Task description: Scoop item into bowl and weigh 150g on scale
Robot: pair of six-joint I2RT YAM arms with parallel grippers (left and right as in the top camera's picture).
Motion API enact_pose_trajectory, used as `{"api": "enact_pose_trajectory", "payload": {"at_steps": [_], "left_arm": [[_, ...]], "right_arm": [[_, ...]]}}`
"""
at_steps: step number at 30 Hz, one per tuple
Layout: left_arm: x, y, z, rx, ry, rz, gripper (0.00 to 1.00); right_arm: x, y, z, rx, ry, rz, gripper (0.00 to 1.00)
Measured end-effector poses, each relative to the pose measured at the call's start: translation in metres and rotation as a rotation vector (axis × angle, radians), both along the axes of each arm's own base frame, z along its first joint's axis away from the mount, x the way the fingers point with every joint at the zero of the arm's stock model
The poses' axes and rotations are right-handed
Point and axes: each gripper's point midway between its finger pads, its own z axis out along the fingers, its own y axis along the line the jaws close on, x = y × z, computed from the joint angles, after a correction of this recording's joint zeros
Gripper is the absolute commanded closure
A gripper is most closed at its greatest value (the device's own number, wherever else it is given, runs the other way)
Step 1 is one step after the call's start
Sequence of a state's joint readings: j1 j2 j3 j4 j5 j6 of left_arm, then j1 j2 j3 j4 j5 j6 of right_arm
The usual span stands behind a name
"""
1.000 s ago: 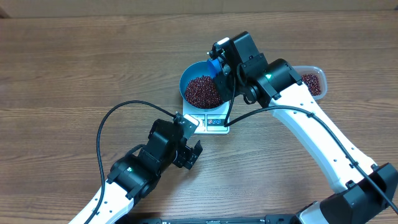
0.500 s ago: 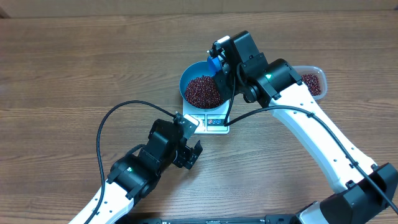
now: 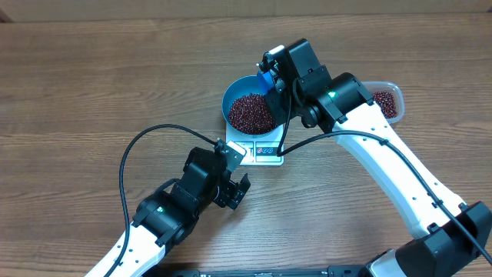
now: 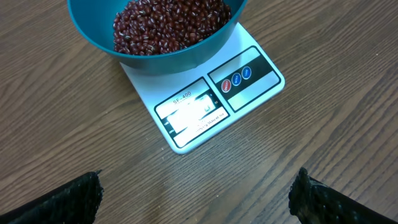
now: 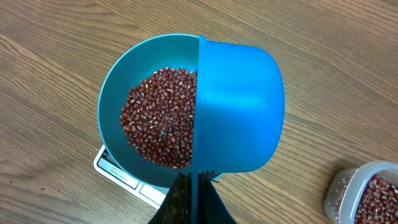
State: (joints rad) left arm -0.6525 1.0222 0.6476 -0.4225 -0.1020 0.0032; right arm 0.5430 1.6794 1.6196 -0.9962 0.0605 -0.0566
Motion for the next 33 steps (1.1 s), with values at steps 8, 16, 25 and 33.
{"api": "enact_pose_trajectory", "payload": {"at_steps": [8,16,25,33], "left_arm": [[0.0,0.0,0.0,0.0,0.0,0.0,0.0],[0.0,0.0,0.0,0.0,0.0,0.0,0.0],[-0.0001,0.0,-0.0001,0.0,0.0,0.0,0.0],[-0.0001,0.0,-0.0001,0.0,0.0,0.0,0.0]], "right_arm": [[0.0015,-0.0039,-0.0004,-0.019,-0.007,-0.013,0.96],[0.0019,-0.005,-0.0005,-0.024,-0.009,-0.016,0.96],[0.0021,-0.0054,-0.0002,-0.026,-0.011,-0.018,0.96],[0.0021,-0.0052,-0.0004,-0.026,-0.011,-0.017,0.96]]}}
